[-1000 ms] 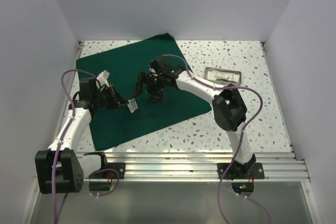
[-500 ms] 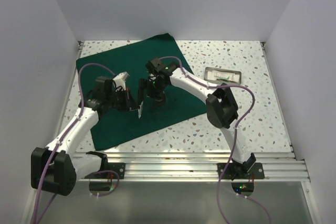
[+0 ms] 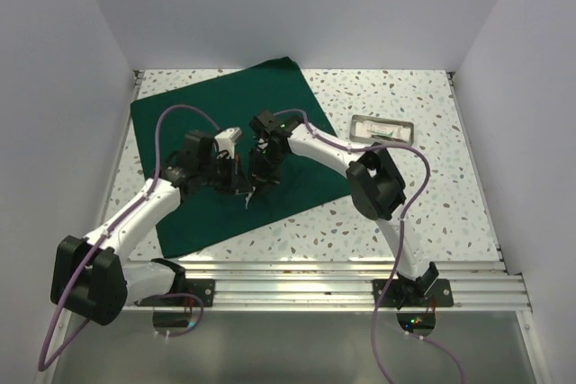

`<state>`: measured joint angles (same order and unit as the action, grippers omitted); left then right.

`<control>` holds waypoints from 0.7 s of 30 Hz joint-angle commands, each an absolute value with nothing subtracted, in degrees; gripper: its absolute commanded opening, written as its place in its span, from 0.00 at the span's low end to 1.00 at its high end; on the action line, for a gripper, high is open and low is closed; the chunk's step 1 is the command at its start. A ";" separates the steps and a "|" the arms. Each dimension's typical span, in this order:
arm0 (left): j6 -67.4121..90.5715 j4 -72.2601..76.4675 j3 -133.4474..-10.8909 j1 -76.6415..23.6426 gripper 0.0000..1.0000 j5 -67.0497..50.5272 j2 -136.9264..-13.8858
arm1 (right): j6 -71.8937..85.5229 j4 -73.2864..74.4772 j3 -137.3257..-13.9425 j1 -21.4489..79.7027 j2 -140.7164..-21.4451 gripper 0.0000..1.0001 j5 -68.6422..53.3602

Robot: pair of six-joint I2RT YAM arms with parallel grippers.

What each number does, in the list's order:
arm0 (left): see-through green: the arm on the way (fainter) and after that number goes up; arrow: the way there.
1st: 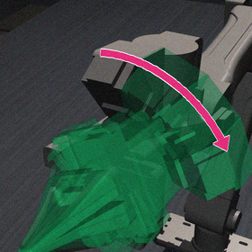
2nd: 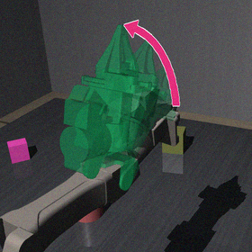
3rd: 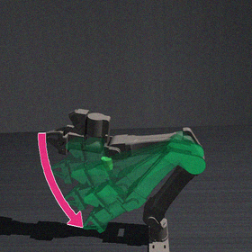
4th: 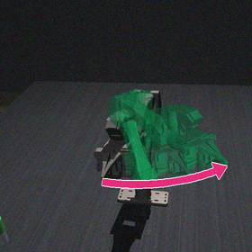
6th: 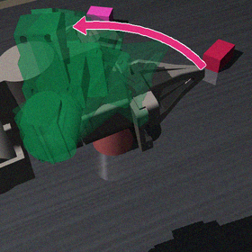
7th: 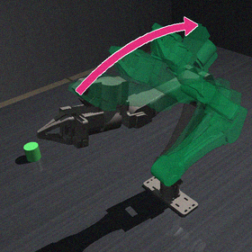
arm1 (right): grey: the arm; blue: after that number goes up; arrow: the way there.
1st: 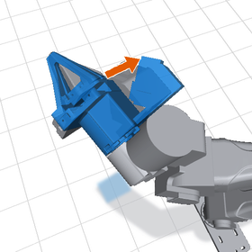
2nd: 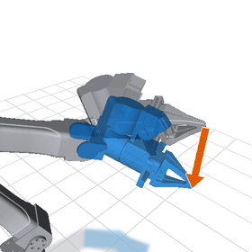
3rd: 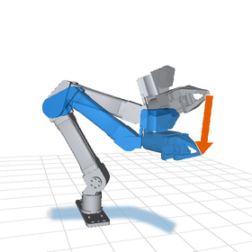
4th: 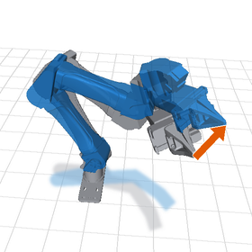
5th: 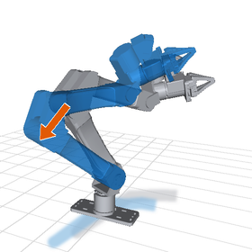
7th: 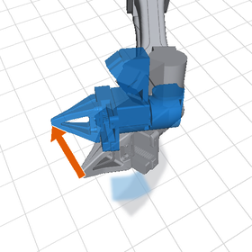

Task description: Prepare the surgical pack

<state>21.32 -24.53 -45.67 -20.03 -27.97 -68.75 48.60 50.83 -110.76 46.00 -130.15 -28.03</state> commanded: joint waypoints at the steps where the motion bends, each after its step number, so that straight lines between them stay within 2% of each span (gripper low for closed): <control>1: 18.90 -22.15 -48.86 -20.30 0.00 -27.60 -69.08 | 50.18 48.96 -107.85 46.41 -129.29 0.23 -32.34; 2: 18.72 -22.24 -49.04 -20.30 0.00 -27.86 -69.08 | 50.36 48.52 -107.32 46.49 -129.20 0.16 -33.39; 3: 18.46 -22.58 -49.48 -20.30 0.09 -27.77 -69.00 | 50.45 48.34 -106.79 46.41 -129.03 0.05 -33.83; 4: 18.20 -23.02 -49.83 -20.30 0.16 -27.86 -68.91 | 50.54 48.17 -106.70 46.41 -128.59 0.00 -33.92; 5: 18.19 -23.38 -50.62 -20.30 0.37 -27.17 -68.73 | 50.89 47.90 -106.53 46.23 -128.24 0.00 -33.75; 7: 18.46 -23.82 -51.32 -20.30 0.52 -26.20 -67.33 | 51.50 46.06 -105.74 45.80 -126.66 0.00 -33.49; 8: 18.98 -23.82 -52.02 -20.30 0.68 -24.54 -66.80 | 52.11 45.45 -105.56 45.53 -125.95 0.00 -32.96; 9: 19.07 -24.25 -52.64 -20.30 0.72 -23.13 -65.58 | 52.47 43.79 -105.12 45.09 -125.25 0.00 -31.48; 12: 19.07 -25.75 -54.93 -20.21 0.80 -15.93 -63.90 | 54.22 38.27 -103.63 42.37 -122.00 0.00 -27.18; 16: 16.36 -27.33 -56.77 -18.73 0.80 -9.24 -65.47 | 58.96 27.53 -98.54 35.54 -117.08 0.00 -20.16; 21: 9.50 -30.76 -57.31 -13.63 0.78 -11.15 -69.96 | 66.34 12.59 -86.09 26.39 -107.52 0.00 -7.59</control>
<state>15.27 -27.33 -56.80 -16.75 -12.91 -67.94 59.66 26.09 -92.99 31.90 -116.22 -19.70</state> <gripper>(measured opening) 0.785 0.033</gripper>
